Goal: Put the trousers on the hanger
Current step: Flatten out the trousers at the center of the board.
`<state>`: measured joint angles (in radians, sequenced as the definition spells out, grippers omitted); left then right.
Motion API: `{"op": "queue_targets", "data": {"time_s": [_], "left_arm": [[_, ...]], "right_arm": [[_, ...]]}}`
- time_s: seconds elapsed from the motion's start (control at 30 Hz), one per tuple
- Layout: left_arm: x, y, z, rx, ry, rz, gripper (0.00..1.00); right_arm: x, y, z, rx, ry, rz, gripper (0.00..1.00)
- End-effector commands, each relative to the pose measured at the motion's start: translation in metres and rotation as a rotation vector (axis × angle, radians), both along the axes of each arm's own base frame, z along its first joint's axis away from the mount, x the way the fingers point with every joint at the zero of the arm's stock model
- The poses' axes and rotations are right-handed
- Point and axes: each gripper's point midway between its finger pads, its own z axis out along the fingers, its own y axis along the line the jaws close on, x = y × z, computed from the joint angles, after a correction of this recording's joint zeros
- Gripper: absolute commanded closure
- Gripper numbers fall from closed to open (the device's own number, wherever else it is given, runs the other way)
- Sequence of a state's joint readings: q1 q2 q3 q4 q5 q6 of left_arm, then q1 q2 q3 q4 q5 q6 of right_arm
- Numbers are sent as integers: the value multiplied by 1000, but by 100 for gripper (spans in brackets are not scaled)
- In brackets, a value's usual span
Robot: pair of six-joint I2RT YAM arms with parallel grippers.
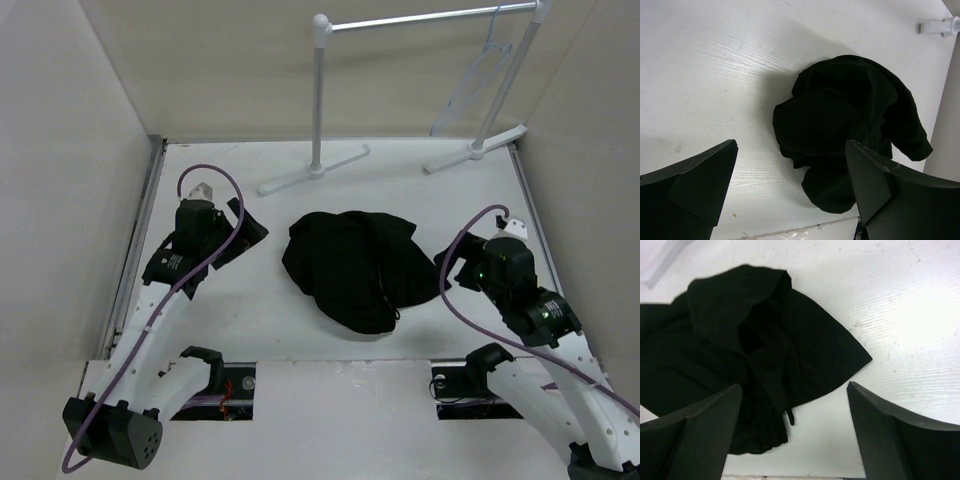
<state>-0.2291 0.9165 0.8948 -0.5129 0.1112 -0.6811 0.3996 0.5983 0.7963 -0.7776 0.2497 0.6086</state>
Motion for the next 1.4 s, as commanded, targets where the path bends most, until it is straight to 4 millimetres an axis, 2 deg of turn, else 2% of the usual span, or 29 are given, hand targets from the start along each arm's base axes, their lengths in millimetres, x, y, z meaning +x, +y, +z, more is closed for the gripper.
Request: {"op": "queue_targets", "data": {"time_s": [0.0,0.1,0.17,0.23,0.27,0.33,0.4,0.5,0.53,0.57,0.7,0.83,0.93,1.0,1.03,1.07,1.1,1.13,1.17,1.2,1.23,1.27,1.3,1.37], "left_arm": [[1,-3,1,-13,-30,-20,10],[-1,-4,-14,-4,2,-27,12],[-1,-3,-26,-7,11,-24,15],[-1,-6,-32,-9,20,-29,16],[-2,-8,-38,-7,38,-34,17],[-4,-13,-46,1,53,-48,17],[-2,-15,-52,-1,60,-49,17],[-1,-20,-62,-18,84,-52,16],[-2,-25,-70,-26,102,-61,16],[-1,-32,-76,-38,116,-76,16],[4,-49,-95,-58,150,-101,16],[12,-72,-113,-90,164,-132,16],[17,-92,-130,-96,187,-171,16],[21,-101,-140,-95,188,-182,17],[23,-103,-145,-98,192,-181,19],[28,-108,-149,-111,190,-174,23],[33,-111,-149,-119,178,-170,28],[43,-116,-147,-139,151,-153,47],[45,-117,-146,-145,145,-149,52],[59,-117,-136,-166,110,-103,79],[66,-115,-124,-183,85,-78,88],[76,-107,-99,-198,37,-45,92],[80,-102,-82,-201,2,-28,94],[90,-77,-13,-201,-121,28,95]], "right_arm": [[0,20,24,45,-47,89,23],[-10,41,22,89,-16,182,59],[-18,55,12,101,30,235,85],[-21,61,7,100,54,258,89],[-25,71,0,92,80,293,91],[-30,89,-4,99,102,358,89],[-35,114,-8,107,125,446,79],[-39,145,-17,95,142,538,51],[-40,160,-25,84,155,575,36],[-39,174,-33,75,168,606,27],[-31,194,-54,64,199,637,18],[-8,190,-68,7,201,586,16],[7,183,-86,-7,227,539,19],[9,185,-97,2,254,540,20],[11,186,-102,6,263,540,23],[15,187,-105,4,260,530,36],[20,187,-103,8,247,520,47],[26,188,-95,28,221,510,69],[30,188,-87,40,203,504,80],[38,187,-68,64,164,494,92],[42,186,-52,78,137,490,95],[46,183,-23,97,88,482,97],[47,182,-7,107,61,481,97],[48,179,65,142,-59,494,97]]}}
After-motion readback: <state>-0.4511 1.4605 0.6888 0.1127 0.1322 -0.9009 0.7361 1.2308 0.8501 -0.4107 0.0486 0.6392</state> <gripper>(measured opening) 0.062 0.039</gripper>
